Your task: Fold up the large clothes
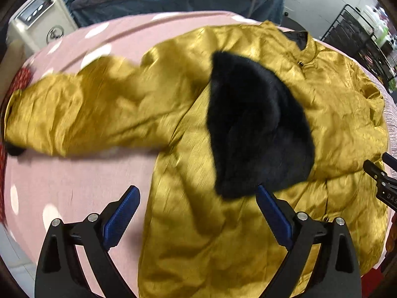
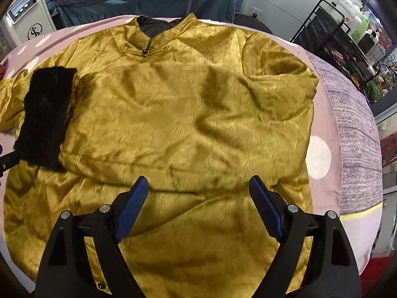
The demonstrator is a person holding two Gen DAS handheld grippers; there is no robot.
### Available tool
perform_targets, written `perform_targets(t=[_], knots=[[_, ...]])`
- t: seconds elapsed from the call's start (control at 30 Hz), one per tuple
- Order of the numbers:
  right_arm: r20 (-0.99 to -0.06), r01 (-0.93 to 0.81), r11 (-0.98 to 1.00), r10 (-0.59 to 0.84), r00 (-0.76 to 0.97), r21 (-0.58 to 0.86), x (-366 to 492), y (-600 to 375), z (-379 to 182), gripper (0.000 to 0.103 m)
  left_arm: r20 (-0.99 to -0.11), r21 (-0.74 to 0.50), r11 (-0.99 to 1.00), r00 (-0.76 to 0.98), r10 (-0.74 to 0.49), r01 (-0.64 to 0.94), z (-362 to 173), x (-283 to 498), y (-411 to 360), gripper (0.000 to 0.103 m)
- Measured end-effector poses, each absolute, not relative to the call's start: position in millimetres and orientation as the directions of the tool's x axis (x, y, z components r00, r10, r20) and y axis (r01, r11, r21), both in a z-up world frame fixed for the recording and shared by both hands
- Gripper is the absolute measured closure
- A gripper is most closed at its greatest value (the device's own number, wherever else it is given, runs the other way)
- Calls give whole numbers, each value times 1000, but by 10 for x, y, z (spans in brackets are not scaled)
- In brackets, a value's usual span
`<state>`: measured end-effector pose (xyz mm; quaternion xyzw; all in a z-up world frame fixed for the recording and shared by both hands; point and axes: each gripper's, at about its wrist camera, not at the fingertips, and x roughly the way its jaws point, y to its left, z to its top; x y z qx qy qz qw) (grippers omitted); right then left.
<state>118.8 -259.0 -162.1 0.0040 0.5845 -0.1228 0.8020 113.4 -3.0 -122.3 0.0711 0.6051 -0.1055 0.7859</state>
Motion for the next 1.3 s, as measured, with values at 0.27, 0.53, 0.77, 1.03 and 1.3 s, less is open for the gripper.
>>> perform_targets(t=[0.27,0.53,0.77,1.03,1.3], knots=[[-964,160,979,-159,213,-126,951,-2372,-1826,20,-974,-29,988,217,-63,153,-1307,905,322,11],[-975,149,984,-123,186,-96,812,-2204,-1914,20,-973,-62,998,225,-57,-14,-1318,949,873,11],[-982,130,986,-123,141,-104,692,-2111,-2034,20,-962,-95,976,271,-39,-196,-1287,1114,1571,11],[-980,107,984,-158,121,-146,699,-2009,-2091,20,-906,-264,859,417,-64,-440,-1002,1624,2650,12],[-977,98,980,-184,106,-174,793,-1862,-2121,20,-892,-386,766,420,-168,-514,-1197,2114,3001,26]])
